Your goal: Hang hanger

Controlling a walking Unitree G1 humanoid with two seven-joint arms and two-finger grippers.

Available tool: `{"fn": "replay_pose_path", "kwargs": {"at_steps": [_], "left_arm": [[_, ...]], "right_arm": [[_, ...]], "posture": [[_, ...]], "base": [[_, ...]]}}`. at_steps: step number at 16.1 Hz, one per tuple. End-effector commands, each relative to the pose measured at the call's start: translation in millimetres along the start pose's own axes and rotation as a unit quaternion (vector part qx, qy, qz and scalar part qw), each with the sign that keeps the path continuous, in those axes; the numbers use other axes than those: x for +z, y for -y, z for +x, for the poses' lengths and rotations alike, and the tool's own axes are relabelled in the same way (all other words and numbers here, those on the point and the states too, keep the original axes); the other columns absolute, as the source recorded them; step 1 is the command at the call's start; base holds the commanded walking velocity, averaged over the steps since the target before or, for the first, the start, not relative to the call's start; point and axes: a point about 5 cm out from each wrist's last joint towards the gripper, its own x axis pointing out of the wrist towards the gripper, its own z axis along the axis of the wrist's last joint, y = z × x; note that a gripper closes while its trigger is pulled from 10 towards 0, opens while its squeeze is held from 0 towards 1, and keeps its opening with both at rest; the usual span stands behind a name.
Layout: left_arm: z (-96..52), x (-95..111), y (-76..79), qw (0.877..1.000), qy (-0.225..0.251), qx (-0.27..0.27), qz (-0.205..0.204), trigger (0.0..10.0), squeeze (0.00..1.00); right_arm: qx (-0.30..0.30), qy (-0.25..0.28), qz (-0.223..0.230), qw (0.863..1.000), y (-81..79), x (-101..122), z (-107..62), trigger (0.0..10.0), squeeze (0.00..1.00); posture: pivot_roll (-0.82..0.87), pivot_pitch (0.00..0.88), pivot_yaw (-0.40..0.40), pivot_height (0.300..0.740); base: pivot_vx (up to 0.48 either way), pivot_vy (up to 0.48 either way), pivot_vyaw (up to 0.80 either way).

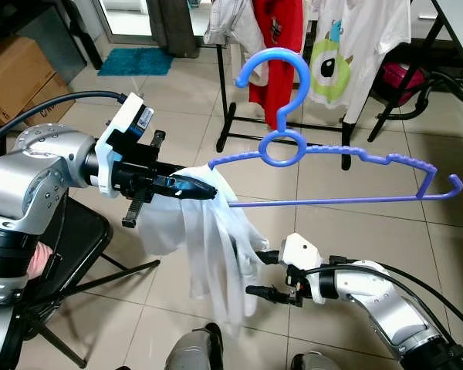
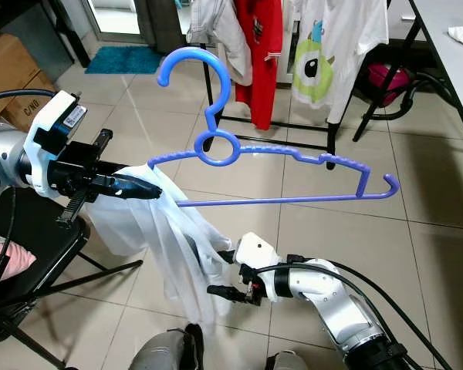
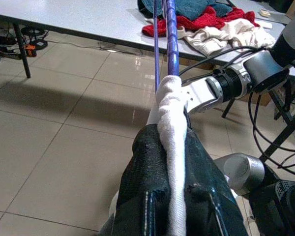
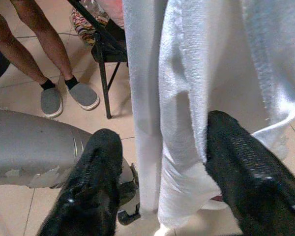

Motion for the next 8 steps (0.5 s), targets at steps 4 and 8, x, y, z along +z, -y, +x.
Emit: {"fn": "replay_pose_path", "kwargs": {"at_steps": [4, 8], "left_arm": [[-1.4, 9.0, 1.6, 1.000, -0.007, 0.005, 0.021, 0.0, 0.00], [1.2, 5.6, 3.2, 1.000, -0.008, 0.009, 0.022, 0.0, 0.00]], "right_arm": [[0.020, -0.032, -0.003, 0.999, -6.4, -13.1, -8.4, 0.0, 0.00], [0.000, -0.059, 0.008, 0.998, 0.5, -23.8, -24.8, 0.0, 0.00]], "posture": [[0.09, 0.143, 0.123, 0.740], [0.08, 0.120, 0.112, 0.740]], "base": [[0.000, 0.000, 0.00], [0.000, 0.000, 0.00]]}}
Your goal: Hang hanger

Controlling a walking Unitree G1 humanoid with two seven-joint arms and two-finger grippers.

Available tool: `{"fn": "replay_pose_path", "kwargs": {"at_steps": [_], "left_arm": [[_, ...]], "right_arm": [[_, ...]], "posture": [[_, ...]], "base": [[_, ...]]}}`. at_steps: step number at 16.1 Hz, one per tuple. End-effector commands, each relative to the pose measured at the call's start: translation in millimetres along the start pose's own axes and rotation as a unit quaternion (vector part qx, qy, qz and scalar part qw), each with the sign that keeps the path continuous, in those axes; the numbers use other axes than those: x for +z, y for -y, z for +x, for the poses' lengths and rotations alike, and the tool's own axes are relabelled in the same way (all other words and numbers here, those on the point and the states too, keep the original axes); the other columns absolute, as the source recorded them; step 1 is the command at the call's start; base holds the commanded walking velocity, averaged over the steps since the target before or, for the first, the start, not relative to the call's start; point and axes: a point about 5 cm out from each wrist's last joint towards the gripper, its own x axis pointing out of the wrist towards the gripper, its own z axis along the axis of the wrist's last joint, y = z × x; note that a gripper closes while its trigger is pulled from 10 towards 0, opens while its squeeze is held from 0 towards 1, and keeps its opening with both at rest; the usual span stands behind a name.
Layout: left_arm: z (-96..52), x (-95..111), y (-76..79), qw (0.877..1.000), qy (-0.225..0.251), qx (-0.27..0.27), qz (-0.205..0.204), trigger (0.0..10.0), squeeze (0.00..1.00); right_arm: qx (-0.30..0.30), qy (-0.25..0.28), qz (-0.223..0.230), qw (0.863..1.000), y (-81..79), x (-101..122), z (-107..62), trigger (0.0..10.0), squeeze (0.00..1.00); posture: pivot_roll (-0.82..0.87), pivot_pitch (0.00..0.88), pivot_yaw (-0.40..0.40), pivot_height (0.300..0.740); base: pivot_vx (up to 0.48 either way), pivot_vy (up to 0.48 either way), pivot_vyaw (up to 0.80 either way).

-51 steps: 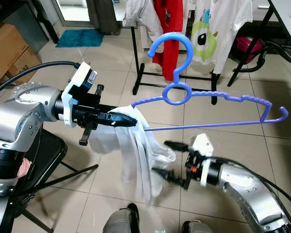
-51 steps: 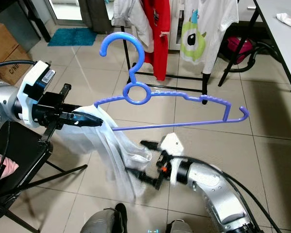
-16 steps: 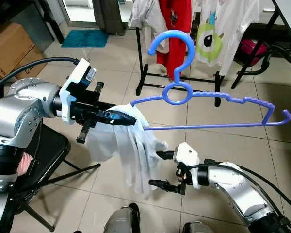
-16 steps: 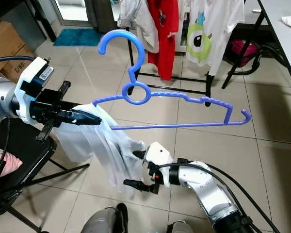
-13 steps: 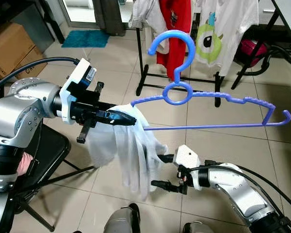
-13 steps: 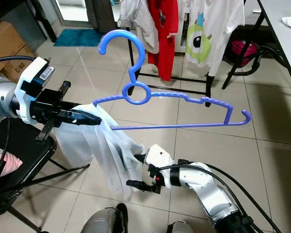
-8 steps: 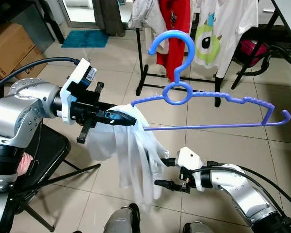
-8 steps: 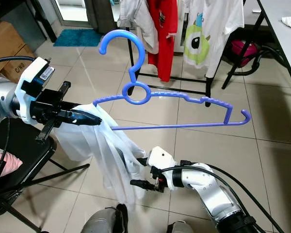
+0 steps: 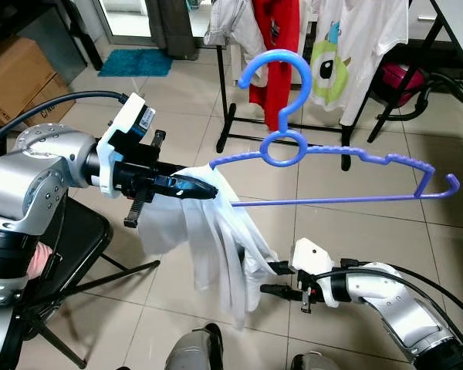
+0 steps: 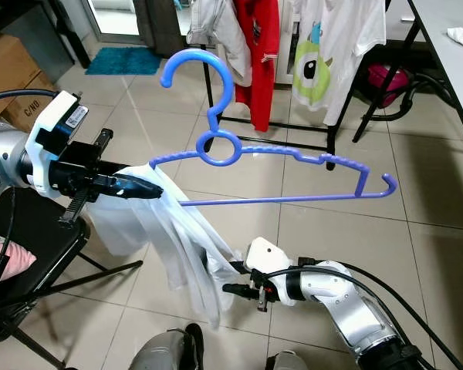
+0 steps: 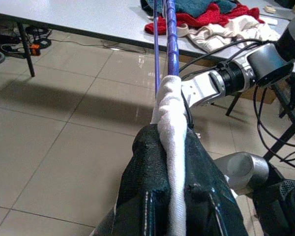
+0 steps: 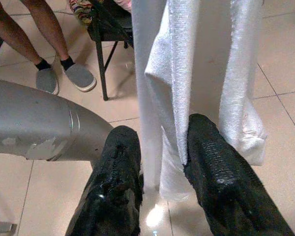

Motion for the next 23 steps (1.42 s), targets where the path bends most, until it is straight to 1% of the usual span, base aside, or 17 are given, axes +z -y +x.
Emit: {"fn": "replay_pose_path", "kwargs": {"at_steps": [1, 2, 4, 7, 8, 10, 12, 13, 14, 15, 16, 17, 18, 19, 20, 22, 23], "left_arm": [[0.4, 3.4, 2.7, 1.000, -0.002, 0.003, 0.017, 0.0, 0.00], [1.3, 2.2, 3.3, 1.000, -0.002, 0.003, 0.018, 0.0, 0.00], [1.9, 1.4, 3.4, 1.000, -0.002, 0.005, 0.019, 0.0, 0.00], [0.4, -1.3, 4.9, 0.999, -0.002, 0.021, 0.025, 0.0, 0.00], [-0.1, -1.7, 5.2, 0.999, -0.002, 0.023, 0.025, 0.0, 0.00], [-3.4, -4.9, 7.2, 0.999, -0.004, 0.035, 0.024, 0.0, 0.00], [-4.0, -9.4, 10.1, 0.999, -0.011, 0.038, 0.022, 0.0, 0.00], [-3.1, -12.5, 12.1, 0.999, -0.015, 0.039, 0.020, 0.0, 0.00], [-1.3, -18.7, 14.2, 0.998, -0.023, 0.047, 0.018, 0.0, 0.00], [0.2, -28.4, 15.7, 0.997, -0.039, 0.063, 0.017, 0.0, 0.00], [0.2, -43.7, 16.2, 0.993, -0.071, 0.094, 0.022, 0.0, 0.00], [0.1, -48.3, 17.0, 0.991, -0.081, 0.101, 0.025, 0.0, 0.00], [-0.1, -59.7, 17.0, 0.985, -0.103, 0.135, 0.025, 0.0, 0.00], [-0.3, -65.0, 18.2, 0.982, -0.110, 0.150, 0.028, 0.0, 0.00], [0.1, -72.8, 23.9, 0.979, -0.110, 0.170, 0.031, 0.0, 0.00], [2.4, -77.1, 34.1, 0.980, -0.096, 0.174, 0.023, 0.0, 0.00], [2.2, -79.0, 36.4, 0.979, -0.098, 0.175, 0.020, 0.0, 0.00]], "right_arm": [[-0.010, -0.022, 0.015, 1.000, 1.4, -12.1, -11.2, 0.0, 0.00], [-0.020, -0.029, 0.016, 0.999, 5.1, -14.5, -16.0, 0.0, 0.00], [-0.028, -0.032, 0.016, 0.999, 8.3, -15.4, -20.5, 0.0, 0.00], [-0.057, -0.055, 0.025, 0.997, 18.0, -24.1, -43.1, 0.0, 0.00], [-0.061, -0.058, 0.026, 0.996, 18.9, -25.5, -45.9, 0.0, 0.00], [-0.088, -0.074, 0.028, 0.993, 23.2, -33.3, -61.1, 0.0, 0.00], [-0.114, -0.092, 0.028, 0.989, 27.5, -38.5, -70.3, 0.0, 0.00], [-0.134, -0.106, 0.026, 0.985, 31.4, -41.6, -75.5, 0.0, 0.00], [-0.166, -0.128, 0.019, 0.978, 37.9, -46.0, -82.0, 0.0, 0.00], [-0.201, -0.145, 0.018, 0.969, 44.2, -49.5, -89.5, 0.0, 0.00], [-0.232, -0.158, 0.018, 0.960, 47.5, -52.4, -97.3, 0.0, 0.00], [-0.240, -0.162, 0.018, 0.957, 48.0, -53.3, -99.5, 0.0, 0.00], [-0.260, -0.170, 0.022, 0.950, 48.7, -55.4, -104.3, 0.0, 0.00], [-0.273, -0.172, 0.026, 0.946, 48.6, -56.7, -106.7, 0.0, 0.00], [-0.298, -0.182, 0.033, 0.937, 47.7, -60.8, -112.1, 0.0, 0.00], [-0.323, -0.199, 0.040, 0.924, 46.9, -66.7, -119.4, 0.0, 0.00], [-0.329, -0.202, 0.040, 0.922, 47.6, -67.4, -121.2, 0.0, 0.00]], "posture": [[0.07, 0.114, 0.108, 0.740], [0.07, 0.108, 0.105, 0.740], [0.07, 0.098, 0.096, 0.740], [0.06, 0.075, 0.075, 0.740], [0.06, 0.072, 0.072, 0.740], [0.06, 0.063, 0.062, 0.740], [0.06, 0.053, 0.064, 0.740], [0.06, 0.053, 0.064, 0.740], [0.06, 0.047, 0.066, 0.740], [0.06, 0.042, 0.067, 0.740], [0.05, 0.040, 0.067, 0.740], [0.05, 0.041, 0.067, 0.740], [0.05, 0.041, 0.066, 0.740], [0.05, 0.041, 0.066, 0.740], [0.04, 0.041, 0.065, 0.740], [0.04, 0.040, 0.061, 0.740], [0.04, 0.039, 0.060, 0.740]], "base": [[0.000, 0.000, 0.00], [0.000, 0.000, 0.00], [0.000, 0.000, 0.00], [0.000, 0.000, 0.00], [0.000, 0.000, 0.00], [0.000, 0.000, 0.00], [0.000, 0.000, 0.00], [0.000, 0.000, 0.00], [0.000, 0.000, 0.00], [0.000, 0.000, 0.00], [0.000, 0.000, 0.00], [0.000, 0.000, 0.00], [0.000, 0.000, 0.00], [0.000, 0.000, 0.00], [0.000, 0.000, 0.00], [0.000, 0.000, 0.00], [0.000, 0.000, 0.00]]}}
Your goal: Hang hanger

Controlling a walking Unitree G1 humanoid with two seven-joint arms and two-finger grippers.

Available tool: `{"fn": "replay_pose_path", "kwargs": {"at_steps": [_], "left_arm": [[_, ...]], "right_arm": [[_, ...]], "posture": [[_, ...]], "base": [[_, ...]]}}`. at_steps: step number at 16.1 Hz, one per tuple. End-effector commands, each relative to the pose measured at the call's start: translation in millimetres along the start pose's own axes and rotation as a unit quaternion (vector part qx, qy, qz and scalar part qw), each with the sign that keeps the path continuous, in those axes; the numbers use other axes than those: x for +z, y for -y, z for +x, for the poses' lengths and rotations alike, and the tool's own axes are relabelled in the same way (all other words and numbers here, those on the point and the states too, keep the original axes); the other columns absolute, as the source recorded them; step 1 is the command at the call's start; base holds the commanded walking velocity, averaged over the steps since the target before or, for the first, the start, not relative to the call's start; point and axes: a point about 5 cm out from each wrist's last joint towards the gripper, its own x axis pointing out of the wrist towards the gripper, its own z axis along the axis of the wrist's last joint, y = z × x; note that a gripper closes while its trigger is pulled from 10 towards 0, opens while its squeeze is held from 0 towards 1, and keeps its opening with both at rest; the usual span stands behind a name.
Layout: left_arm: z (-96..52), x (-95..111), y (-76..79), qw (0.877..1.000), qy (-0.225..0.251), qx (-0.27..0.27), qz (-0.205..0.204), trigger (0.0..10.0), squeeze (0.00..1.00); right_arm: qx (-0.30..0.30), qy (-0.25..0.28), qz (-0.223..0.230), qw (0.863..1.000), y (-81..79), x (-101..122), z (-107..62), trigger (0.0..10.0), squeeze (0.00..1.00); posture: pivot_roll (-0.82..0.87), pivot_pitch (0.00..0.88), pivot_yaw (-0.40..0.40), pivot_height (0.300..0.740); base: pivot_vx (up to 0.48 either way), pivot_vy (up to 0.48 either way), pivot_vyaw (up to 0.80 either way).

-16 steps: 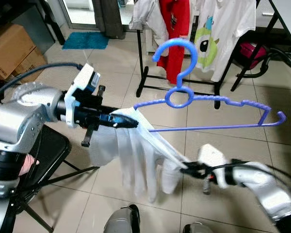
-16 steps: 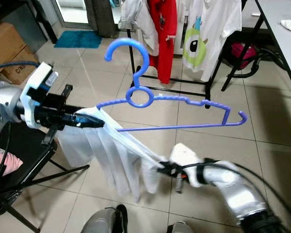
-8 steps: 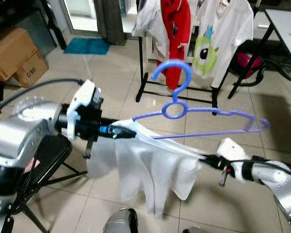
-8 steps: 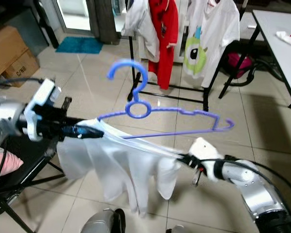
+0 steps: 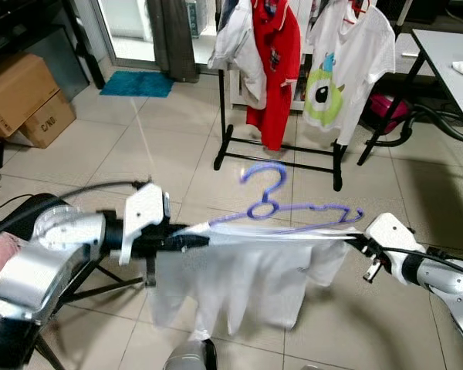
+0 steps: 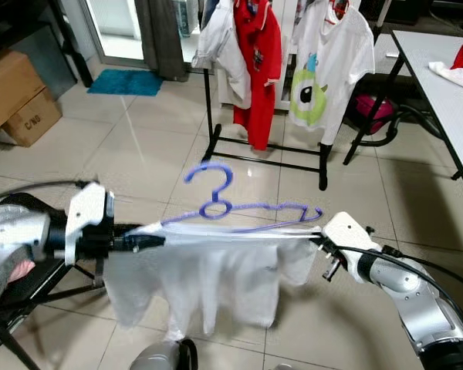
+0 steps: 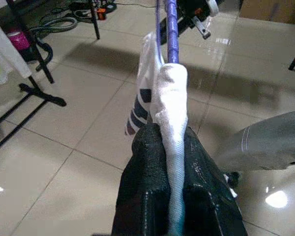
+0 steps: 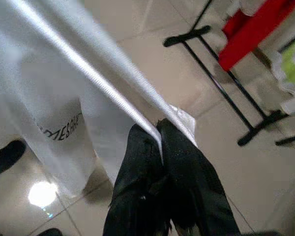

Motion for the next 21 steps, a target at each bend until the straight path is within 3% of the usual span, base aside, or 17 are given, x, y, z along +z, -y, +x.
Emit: {"fn": "replay_pose_path", "kwargs": {"at_steps": [1, 4, 9, 14, 16, 21], "left_arm": [[-14.2, 4.9, -3.1, 1.000, 0.000, 0.026, 0.017, 0.0, 0.00], [-13.4, -1.9, 9.2, 1.000, -0.003, 0.014, 0.006, 0.0, 0.00], [-20.2, -23.0, 13.6, 0.996, -0.085, 0.032, 0.020, 0.0, 0.00], [-20.5, -41.3, 3.2, 0.981, -0.172, 0.073, 0.050, 0.0, 0.00], [-19.0, -52.3, -4.1, 0.968, -0.223, 0.086, 0.071, 0.0, 0.00], [-7.7, -58.6, -16.1, 0.960, -0.229, 0.134, 0.092, 0.0, 0.00]], "right_arm": [[-0.051, -0.064, 0.019, 0.996, 18.5, -23.8, -15.8, 0.0, 0.00], [-0.064, -0.071, 0.015, 0.995, 28.3, -22.8, -16.4, 0.0, 0.00], [-0.076, -0.070, 0.006, 0.995, 41.1, -18.4, -14.9, 0.0, 0.00], [-0.084, -0.040, 0.011, 0.996, 49.4, -4.5, -10.6, 0.0, 0.00], [-0.092, -0.021, 0.012, 0.995, 53.9, 4.9, -11.6, 0.0, 0.00], [-0.079, 0.004, 0.006, 0.997, 53.9, 17.6, -17.0, 0.0, 0.00]], "posture": [[0.03, 0.037, 0.057, 0.740], [0.03, 0.033, 0.053, 0.740], [0.03, 0.028, 0.044, 0.740], [0.03, 0.029, 0.037, 0.740], [0.03, 0.027, 0.037, 0.740], [0.01, 0.015, 0.017, 0.740]], "base": [[0.000, 0.000, 0.00], [0.000, 0.000, 0.00], [0.000, 0.000, 0.00], [0.000, 0.000, 0.00], [0.000, 0.000, 0.00], [0.000, 0.000, 0.00]]}}
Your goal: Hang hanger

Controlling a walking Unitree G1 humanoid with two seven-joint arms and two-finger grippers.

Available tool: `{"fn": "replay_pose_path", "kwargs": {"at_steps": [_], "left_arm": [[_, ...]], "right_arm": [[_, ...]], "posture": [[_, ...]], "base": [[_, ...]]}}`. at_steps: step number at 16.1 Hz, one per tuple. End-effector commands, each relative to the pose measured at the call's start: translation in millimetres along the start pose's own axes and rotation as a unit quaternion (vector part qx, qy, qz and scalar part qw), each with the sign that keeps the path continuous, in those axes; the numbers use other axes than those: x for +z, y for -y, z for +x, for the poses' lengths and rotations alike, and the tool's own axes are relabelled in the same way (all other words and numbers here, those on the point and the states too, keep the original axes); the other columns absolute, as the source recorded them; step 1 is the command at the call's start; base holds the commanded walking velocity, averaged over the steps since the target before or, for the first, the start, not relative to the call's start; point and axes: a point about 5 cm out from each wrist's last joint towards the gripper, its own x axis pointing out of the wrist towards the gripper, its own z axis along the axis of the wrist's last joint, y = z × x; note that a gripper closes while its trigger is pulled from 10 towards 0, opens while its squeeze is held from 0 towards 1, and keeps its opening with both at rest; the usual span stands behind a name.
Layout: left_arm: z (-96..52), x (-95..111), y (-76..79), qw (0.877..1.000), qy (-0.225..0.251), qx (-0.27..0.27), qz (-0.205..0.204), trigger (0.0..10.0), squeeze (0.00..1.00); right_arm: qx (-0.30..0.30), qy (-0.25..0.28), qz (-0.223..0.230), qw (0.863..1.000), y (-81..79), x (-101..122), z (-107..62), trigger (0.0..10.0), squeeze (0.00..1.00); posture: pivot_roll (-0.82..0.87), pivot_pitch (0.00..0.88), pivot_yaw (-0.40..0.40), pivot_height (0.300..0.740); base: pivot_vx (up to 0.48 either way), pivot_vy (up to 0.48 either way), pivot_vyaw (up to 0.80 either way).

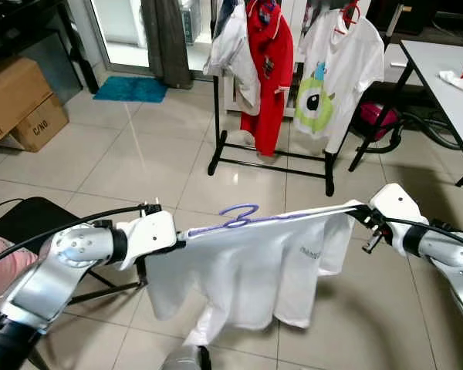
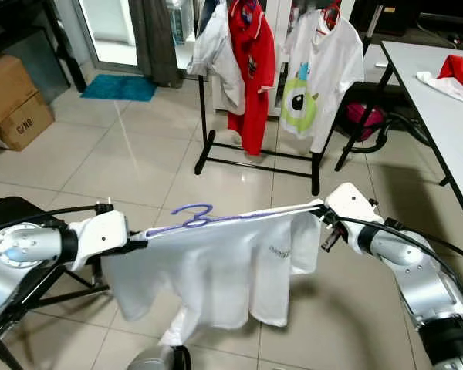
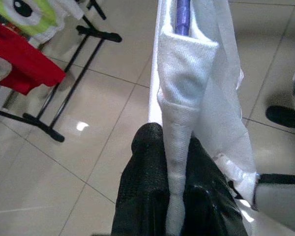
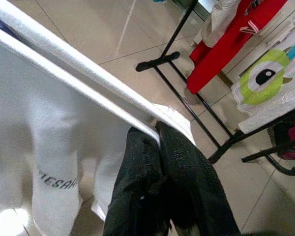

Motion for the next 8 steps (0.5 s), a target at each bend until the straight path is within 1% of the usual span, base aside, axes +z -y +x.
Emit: {"fn": "replay_pose_path", "kwargs": {"at_steps": [1, 3, 5, 6, 8], "left_arm": [[-3.3, -17.4, -3.9, 0.999, -0.042, 0.020, -0.010, 0.0, 0.00], [3.8, -12.7, -9.6, 0.999, -0.020, 0.029, -0.005, 0.0, 0.00], [8.3, -3.2, -13.4, 1.000, 0.017, 0.006, -0.012, 0.0, 0.00], [8.8, -2.3, -14.1, 1.000, 0.018, 0.003, -0.011, 0.0, 0.00], [14.0, 2.5, -19.5, 0.999, 0.020, -0.026, 0.002, 0.0, 0.00]], "right_arm": [[-0.039, -0.031, 0.008, 0.999, 21.3, -8.9, -16.3, 0.0, 0.00], [-0.029, -0.007, -0.013, 0.999, 20.7, 7.6, -14.4, 0.0, 0.00], [-0.010, 0.013, -0.026, 1.000, 18.5, 25.8, -12.1, 0.0, 0.00], [-0.004, 0.014, -0.029, 0.999, 17.4, 28.0, -11.5, 0.0, 0.00], [0.050, 0.026, -0.053, 0.997, 3.7, 44.9, -7.5, 0.0, 0.00]], "posture": [[0.01, 0.015, 0.017, 0.740], [0.00, 0.006, 0.009, 0.740], [0.00, 0.000, 0.012, 0.740], [0.00, 0.000, 0.013, 0.740], [-0.01, 0.000, 0.020, 0.740]], "base": [[0.000, 0.000, 0.00], [0.000, 0.000, 0.00], [0.000, 0.000, 0.00], [0.000, 0.000, 0.00], [0.000, 0.000, 0.00]]}}
